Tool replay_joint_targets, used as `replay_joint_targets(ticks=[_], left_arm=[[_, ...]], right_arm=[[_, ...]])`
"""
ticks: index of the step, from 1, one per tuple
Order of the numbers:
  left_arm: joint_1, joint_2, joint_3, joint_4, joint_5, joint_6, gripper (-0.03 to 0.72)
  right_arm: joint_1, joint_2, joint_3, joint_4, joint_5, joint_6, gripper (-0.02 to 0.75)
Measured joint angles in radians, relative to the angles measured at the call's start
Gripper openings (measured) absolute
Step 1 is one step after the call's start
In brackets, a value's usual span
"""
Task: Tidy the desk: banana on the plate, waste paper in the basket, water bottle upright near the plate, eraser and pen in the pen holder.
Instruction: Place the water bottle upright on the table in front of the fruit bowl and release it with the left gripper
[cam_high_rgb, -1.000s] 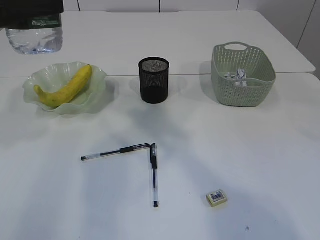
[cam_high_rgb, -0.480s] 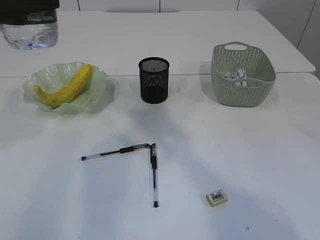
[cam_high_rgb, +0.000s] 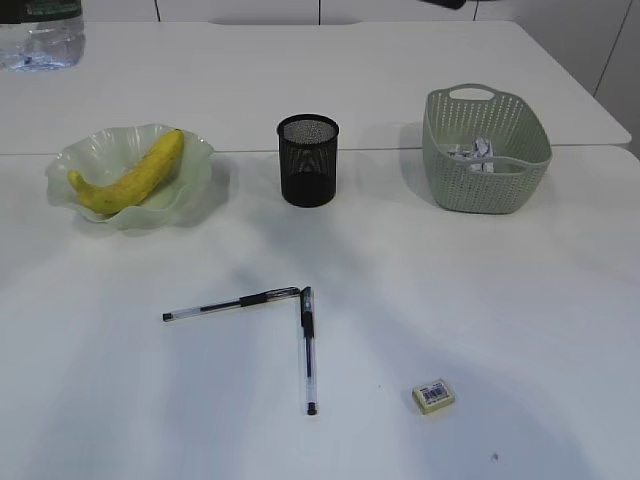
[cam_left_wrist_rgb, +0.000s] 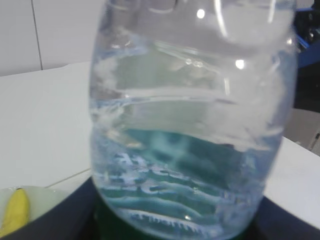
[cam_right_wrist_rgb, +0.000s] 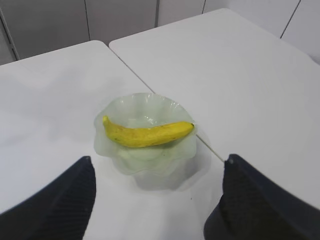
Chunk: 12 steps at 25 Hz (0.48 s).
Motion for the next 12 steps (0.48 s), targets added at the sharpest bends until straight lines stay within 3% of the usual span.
replay_joint_targets(ticks=[12], left_arm=[[0.002,-0.048,0.0,0.006,-0.065,0.029,0.381]], right_arm=[[0.0,0.057,0.0,-0.002,0.0,0.037,0.589]])
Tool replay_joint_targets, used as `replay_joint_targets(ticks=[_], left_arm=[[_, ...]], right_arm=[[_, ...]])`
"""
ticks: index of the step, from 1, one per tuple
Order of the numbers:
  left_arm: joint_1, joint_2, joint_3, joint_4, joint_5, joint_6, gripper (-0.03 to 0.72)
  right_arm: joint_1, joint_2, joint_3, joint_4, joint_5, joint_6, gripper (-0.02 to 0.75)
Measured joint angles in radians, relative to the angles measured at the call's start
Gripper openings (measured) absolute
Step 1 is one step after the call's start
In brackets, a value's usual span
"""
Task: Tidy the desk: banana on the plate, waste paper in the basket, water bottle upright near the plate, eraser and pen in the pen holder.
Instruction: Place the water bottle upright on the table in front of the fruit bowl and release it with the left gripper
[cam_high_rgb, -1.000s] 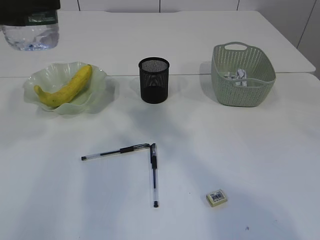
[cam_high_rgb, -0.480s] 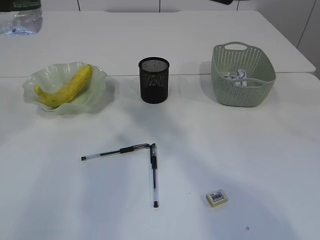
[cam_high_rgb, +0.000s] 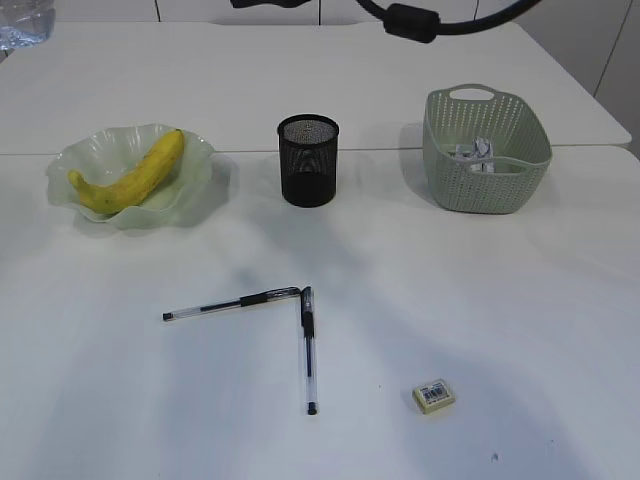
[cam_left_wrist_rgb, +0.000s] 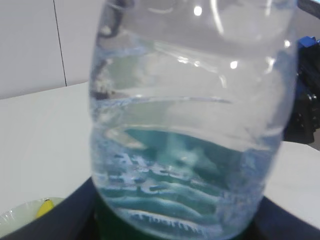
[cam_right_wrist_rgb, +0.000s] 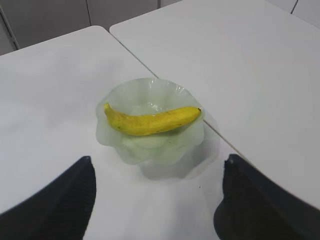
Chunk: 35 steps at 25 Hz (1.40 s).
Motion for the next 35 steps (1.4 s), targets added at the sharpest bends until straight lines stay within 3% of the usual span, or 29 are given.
replay_joint_targets(ticks=[18,30,35], left_arm=[[0.0,-0.007,0.0,0.0,-0.021,0.002,0.379],[0.0,-0.007,0.0,-0.002,-0.056,0.005,0.379],[0.0,-0.009,0.0,-0.002,-0.057,0.007,0.379]], right_arm=[[-0.019,0.0,0.0,0.004,-0.113,0.048,0.589],[-0.151,0.0,0.0,0.004,-0.055,0.109,0.585],[-0.211,0.0,0.0,-0.002,-0.043,0.157,0.522]])
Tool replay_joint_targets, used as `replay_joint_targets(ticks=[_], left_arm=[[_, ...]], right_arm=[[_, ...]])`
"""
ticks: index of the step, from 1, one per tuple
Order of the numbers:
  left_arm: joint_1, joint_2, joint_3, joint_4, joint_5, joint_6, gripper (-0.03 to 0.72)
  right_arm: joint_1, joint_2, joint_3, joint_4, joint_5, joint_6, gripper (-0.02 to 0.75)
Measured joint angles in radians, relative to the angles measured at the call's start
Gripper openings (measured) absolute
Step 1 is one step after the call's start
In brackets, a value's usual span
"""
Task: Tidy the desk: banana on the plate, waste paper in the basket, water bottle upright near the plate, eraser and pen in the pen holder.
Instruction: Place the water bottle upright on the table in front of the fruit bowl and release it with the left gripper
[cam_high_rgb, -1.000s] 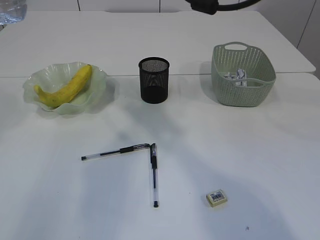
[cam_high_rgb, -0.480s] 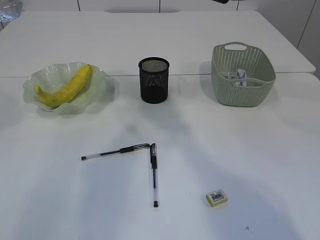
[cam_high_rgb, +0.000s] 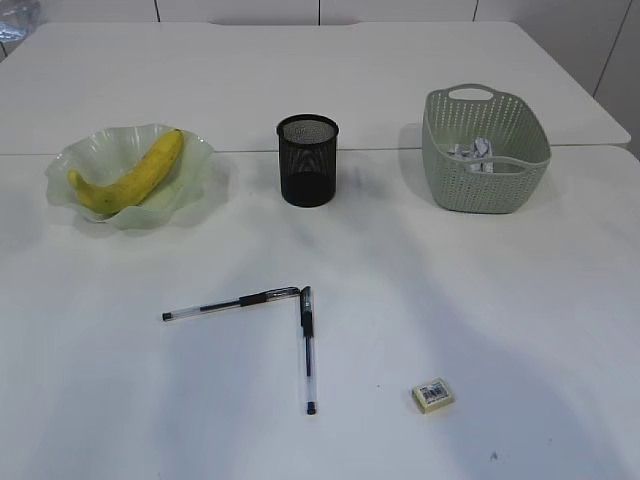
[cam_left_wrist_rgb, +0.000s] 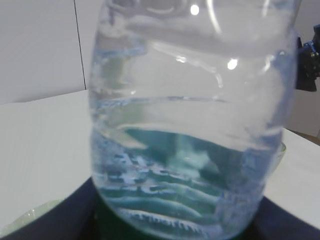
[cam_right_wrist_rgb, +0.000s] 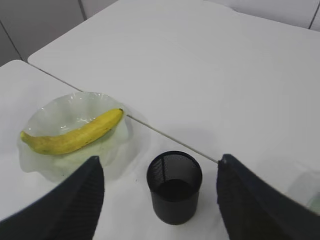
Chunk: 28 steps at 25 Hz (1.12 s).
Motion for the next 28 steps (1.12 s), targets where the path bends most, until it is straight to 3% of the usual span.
replay_joint_targets(ticks=[6,18,28], left_arm=[[0.0,-0.043,0.0,-0.002,-0.037,0.031,0.379],[0.0,-0.15,0.0,0.005,-0.11,0.045,0.379],[0.0,-0.208,0.0,0.008,-0.15,0.046,0.377]], right_arm=[[-0.05,0.0,0.0,-0.106,0.062,0.023,0.489],[-0.1,0.0,0.0,-0.366,0.09,0.283,0.485],[-0.1,0.0,0.0,-0.684,0.176,0.536,0.485]])
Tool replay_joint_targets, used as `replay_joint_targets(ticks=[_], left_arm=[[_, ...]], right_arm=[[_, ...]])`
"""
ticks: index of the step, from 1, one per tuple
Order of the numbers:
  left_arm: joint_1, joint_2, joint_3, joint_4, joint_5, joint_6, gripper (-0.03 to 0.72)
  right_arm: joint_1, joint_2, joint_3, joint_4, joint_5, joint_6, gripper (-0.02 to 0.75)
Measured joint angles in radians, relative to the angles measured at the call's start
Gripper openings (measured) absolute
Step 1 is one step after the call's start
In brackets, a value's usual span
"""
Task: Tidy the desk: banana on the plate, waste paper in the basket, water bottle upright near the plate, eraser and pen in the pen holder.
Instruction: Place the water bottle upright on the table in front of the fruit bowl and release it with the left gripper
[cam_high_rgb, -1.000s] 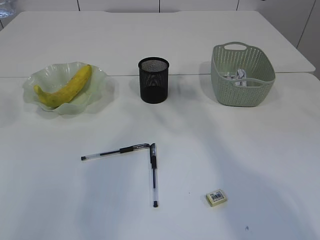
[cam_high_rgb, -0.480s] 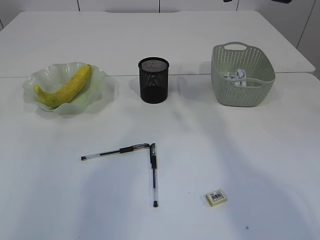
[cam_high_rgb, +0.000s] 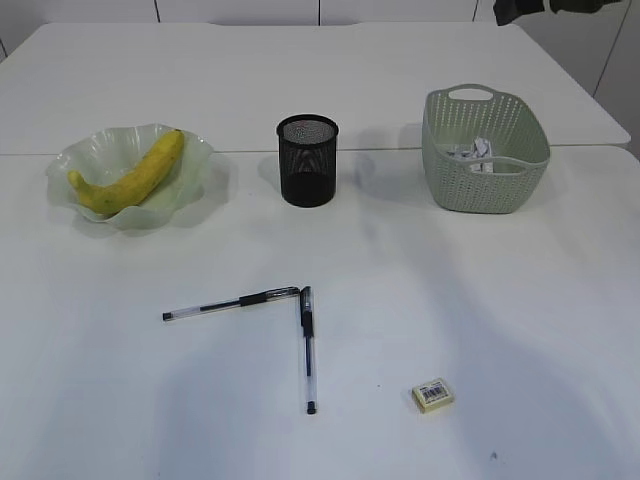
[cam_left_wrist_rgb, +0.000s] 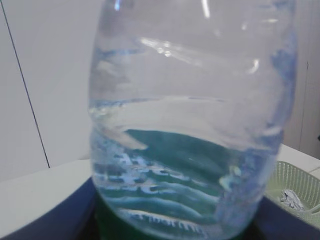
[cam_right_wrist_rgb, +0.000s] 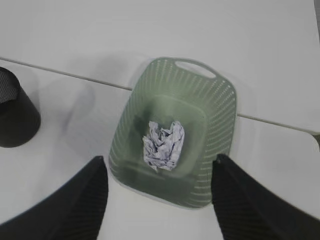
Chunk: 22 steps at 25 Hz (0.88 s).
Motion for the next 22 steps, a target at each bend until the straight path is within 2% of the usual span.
replay_joint_targets(ticks=[14,22], left_arm=[[0.0,0.0,0.0,0.0,-0.089,0.0,0.377],[0.0,0.0,0.018,-0.018,-0.338,0.0,0.377]], right_arm=[[0.0,0.0,0.0,-0.018,0.115,0.011,0.485],[0.0,0.0,0.0,-0.029,0.148,0.013,0.485]])
